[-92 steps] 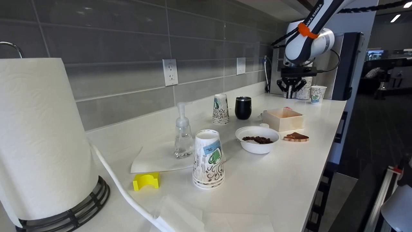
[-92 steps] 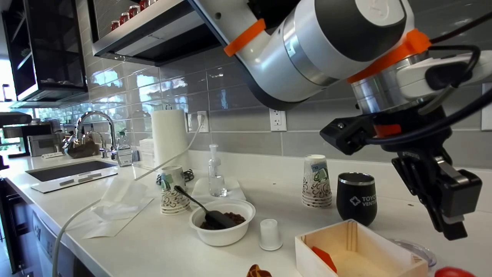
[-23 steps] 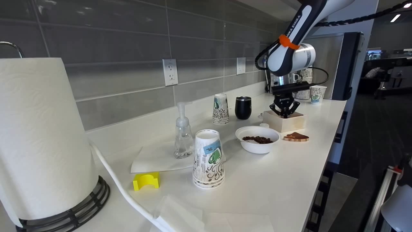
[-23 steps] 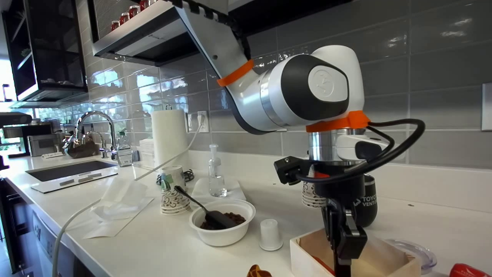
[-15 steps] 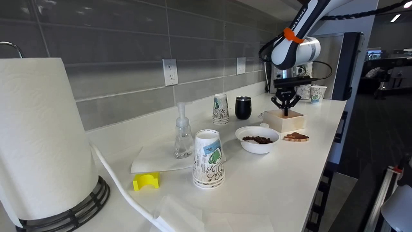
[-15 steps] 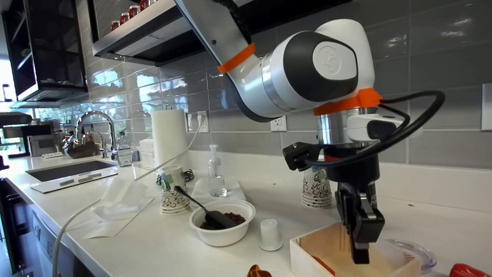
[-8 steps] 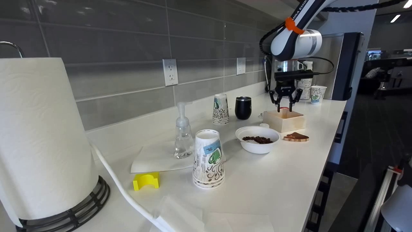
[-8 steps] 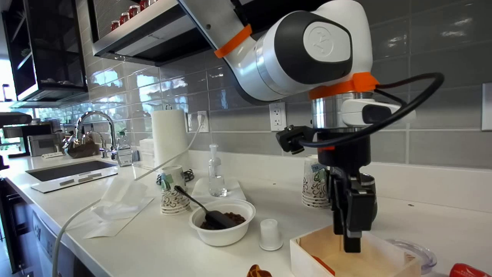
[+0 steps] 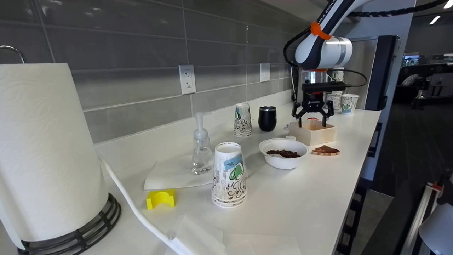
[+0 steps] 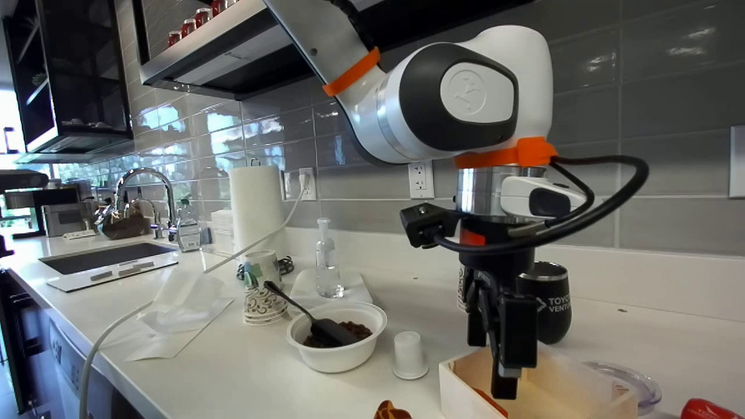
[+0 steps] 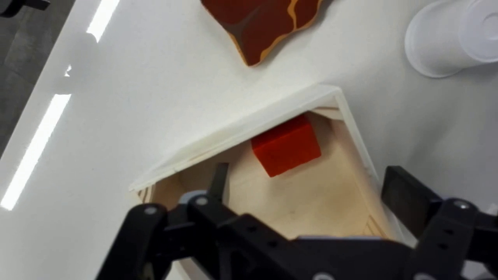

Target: Take the lid off the flask then remove all the items from the wooden box and place them on the table

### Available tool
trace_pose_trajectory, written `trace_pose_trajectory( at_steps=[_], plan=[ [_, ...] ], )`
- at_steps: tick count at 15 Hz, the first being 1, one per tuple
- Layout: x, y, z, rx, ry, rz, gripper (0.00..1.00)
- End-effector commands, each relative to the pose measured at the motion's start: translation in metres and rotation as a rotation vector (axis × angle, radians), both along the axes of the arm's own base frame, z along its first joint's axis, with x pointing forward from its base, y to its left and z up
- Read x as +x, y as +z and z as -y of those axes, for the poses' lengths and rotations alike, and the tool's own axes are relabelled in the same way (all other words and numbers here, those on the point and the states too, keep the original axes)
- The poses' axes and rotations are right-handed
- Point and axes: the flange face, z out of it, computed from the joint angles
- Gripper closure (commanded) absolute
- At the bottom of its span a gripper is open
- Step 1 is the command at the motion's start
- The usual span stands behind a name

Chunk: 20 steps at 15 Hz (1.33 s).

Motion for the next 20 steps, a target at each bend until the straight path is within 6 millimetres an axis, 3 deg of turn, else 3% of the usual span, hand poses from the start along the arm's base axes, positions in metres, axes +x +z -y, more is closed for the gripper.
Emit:
trace_pose_trajectory(
  at_steps=[1,12,20],
  plan=[
    [-0.006,-0.005,0.007,0.015,-0.012,0.007,0.00],
    [-0.023,0.001,0.045,0.088,0.036,0.066,0.00],
    [-0.010,-0.018,0.021,0.093,0.166,0.017,0.00]
  ],
)
